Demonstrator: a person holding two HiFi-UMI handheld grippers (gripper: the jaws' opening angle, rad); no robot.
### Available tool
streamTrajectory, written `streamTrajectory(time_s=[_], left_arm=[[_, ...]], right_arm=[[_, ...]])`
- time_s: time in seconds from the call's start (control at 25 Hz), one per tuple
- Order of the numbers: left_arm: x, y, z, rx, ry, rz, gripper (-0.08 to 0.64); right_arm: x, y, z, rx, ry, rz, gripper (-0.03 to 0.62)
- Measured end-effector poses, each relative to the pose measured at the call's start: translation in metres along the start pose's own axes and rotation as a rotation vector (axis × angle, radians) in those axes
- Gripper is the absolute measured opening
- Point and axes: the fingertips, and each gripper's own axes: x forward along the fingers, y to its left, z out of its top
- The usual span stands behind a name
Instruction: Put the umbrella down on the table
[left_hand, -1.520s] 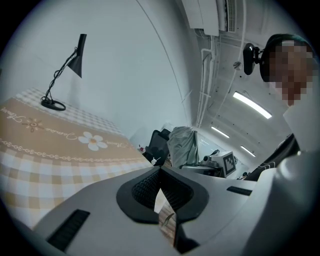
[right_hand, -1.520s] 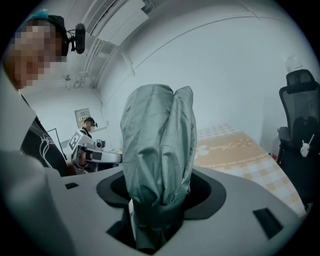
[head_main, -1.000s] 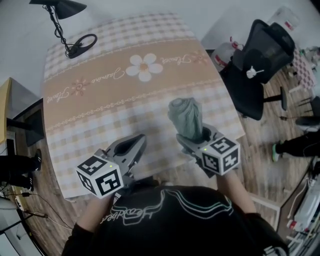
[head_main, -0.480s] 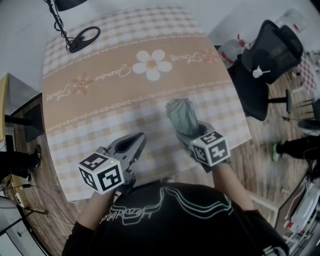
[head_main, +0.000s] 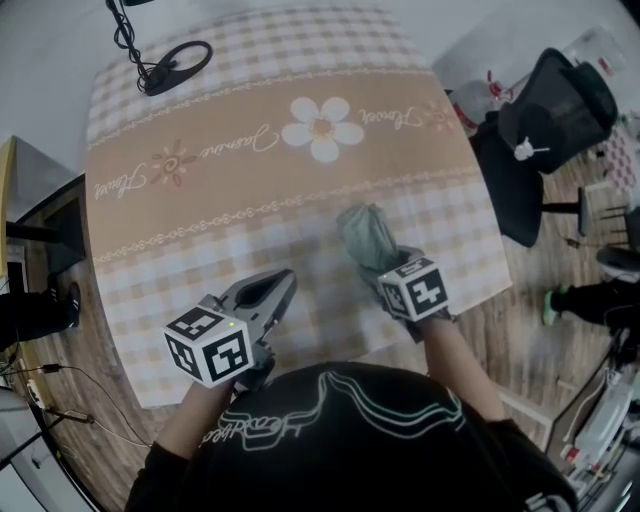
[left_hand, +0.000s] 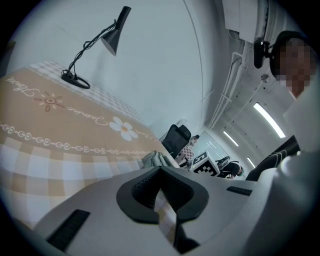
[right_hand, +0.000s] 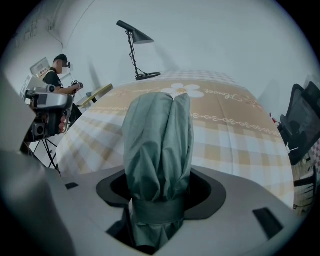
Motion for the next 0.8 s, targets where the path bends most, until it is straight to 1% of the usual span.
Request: streamTrajectory(time_s=[0.16,0.36,0.52,0.8], left_arm=[[-0.002,0.011,0.000,-0.015,0.007,-0.004,-0.003],[0.002,0.024,-0.003,-0.027,0.027,-0.011,-0.003],[0.004,0.029,-0.008,-0.039,0.042,-0.016,-0.003],[0.005,0.035,-0.011,-0.049,0.044,-0.024,-0.003]], right_arm=[[0.010,-0.001,0.000,-0.003,0.063,-0.012,0.272],[0.016,0.001,-0.001,-0.017,0.111,-0.030,0.272],[0.019,0.002,-0.003,-0.026,0.153,-0.021,0.272],[0.022,0.001,-0.001,-0.060,0.167,-0.042,0.276]])
